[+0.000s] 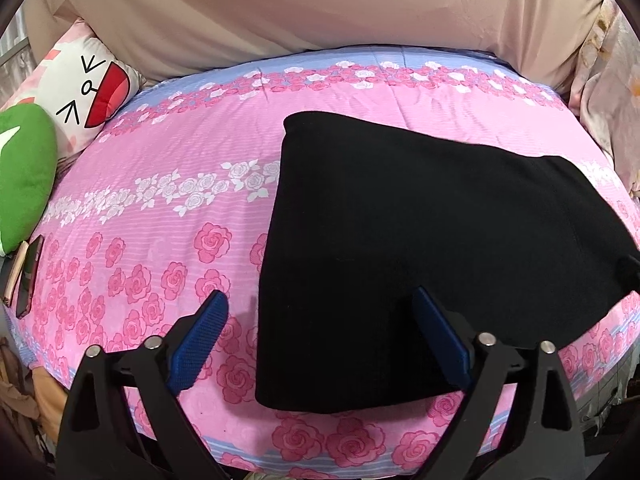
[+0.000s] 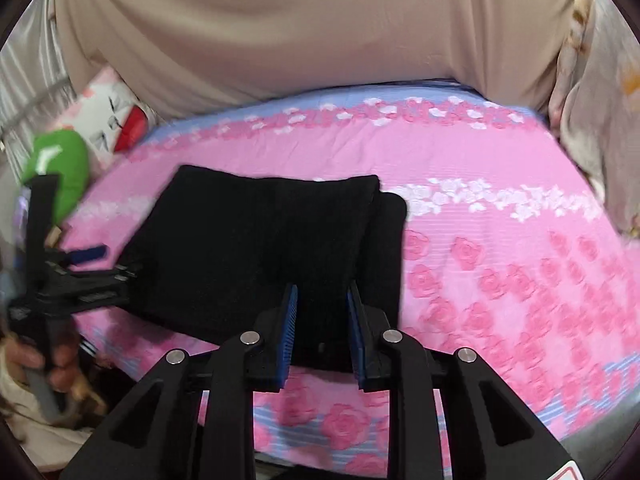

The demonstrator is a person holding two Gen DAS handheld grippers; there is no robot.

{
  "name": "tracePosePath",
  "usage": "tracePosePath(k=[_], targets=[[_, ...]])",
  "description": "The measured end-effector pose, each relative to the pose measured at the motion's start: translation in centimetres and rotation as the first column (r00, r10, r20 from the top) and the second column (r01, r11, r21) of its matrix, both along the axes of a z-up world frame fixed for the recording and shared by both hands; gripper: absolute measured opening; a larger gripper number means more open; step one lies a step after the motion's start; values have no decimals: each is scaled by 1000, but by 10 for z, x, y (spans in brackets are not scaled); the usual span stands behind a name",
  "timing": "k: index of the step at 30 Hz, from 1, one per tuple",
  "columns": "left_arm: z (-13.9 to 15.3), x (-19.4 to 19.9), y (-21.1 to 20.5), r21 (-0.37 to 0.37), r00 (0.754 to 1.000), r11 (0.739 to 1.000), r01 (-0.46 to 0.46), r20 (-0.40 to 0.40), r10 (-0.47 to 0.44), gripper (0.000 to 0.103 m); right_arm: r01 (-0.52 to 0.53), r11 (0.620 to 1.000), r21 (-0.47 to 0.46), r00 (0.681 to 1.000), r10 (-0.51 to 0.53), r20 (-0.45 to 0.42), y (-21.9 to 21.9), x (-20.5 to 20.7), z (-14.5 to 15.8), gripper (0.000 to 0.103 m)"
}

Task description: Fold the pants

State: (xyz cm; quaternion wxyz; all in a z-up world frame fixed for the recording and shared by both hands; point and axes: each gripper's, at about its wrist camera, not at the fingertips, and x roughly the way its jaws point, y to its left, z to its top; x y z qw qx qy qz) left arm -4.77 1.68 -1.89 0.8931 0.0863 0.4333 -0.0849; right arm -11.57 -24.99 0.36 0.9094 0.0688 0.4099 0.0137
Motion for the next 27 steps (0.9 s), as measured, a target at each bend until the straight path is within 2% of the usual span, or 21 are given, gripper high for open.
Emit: tracePosePath(k=[2, 4, 6, 8, 11, 13, 16, 18, 19, 20, 22, 24, 26, 27], targets=[[-1, 1, -1, 3, 1000, 1000, 1, -3, -1, 94, 7, 1000, -17, 996, -8, -84, -3, 13, -30, 23], [-3, 1, -2, 15, 1000, 1000, -3, -6, 4, 94, 31, 999, 37, 998, -29, -59, -10, 10, -34, 23], [-4, 1, -2, 22, 1000, 1000, -5, -8, 5, 94, 55, 996, 68, 998, -52, -43, -13, 7, -22, 26], [-5, 2, -2, 19, 1000, 1000, -7, -10, 7, 94, 54, 997, 57, 999, -54, -6, -8, 6, -6, 26], [-8, 3, -4, 20, 1000, 1000, -3, -18, 3, 94, -6, 1000, 22, 997, 4, 78, 8, 14, 23, 26], [-10, 4, -6, 22, 1000, 1000, -2, -20, 2, 94, -63, 998, 12, 993, 62, 102, 17, 33, 31, 26], [-10, 4, -9, 26, 1000, 1000, 2, -16, -2, 94, -108, 994, 6, 993, 108, 40, 22, 85, 16, 26], [-10, 4, -9, 31, 1000, 1000, 3, -14, -3, 94, -69, 997, -18, 997, 69, -23, 15, 118, -6, 24], [-10, 5, -9, 28, 1000, 1000, 3, -16, -2, 95, -29, 999, -29, 995, 27, -95, 3, 141, -30, 22], [-10, 6, -8, 23, 1000, 1000, 1, -19, -1, 95, -25, 1000, 13, 995, 26, -100, -5, 148, -39, 22], [-11, 8, -7, 23, 1000, 1000, 2, -22, -2, 95, -1, 998, 69, 996, 7, -92, -10, 147, -33, 22], [-11, 10, -3, 19, 1000, 1000, 5, -24, -4, 95, 39, 999, -2, 998, -39, -44, -5, 130, -15, 28], [-8, 11, 5, -40, 999, 999, 19, -34, -20, 95, 33, 999, -27, 999, -32, 6, -1, 101, 0, 29], [-7, 12, 10, -79, 998, 996, 30, -44, -34, 95, 37, 999, -15, 999, -37, 15, -4, 88, 2, 37]])
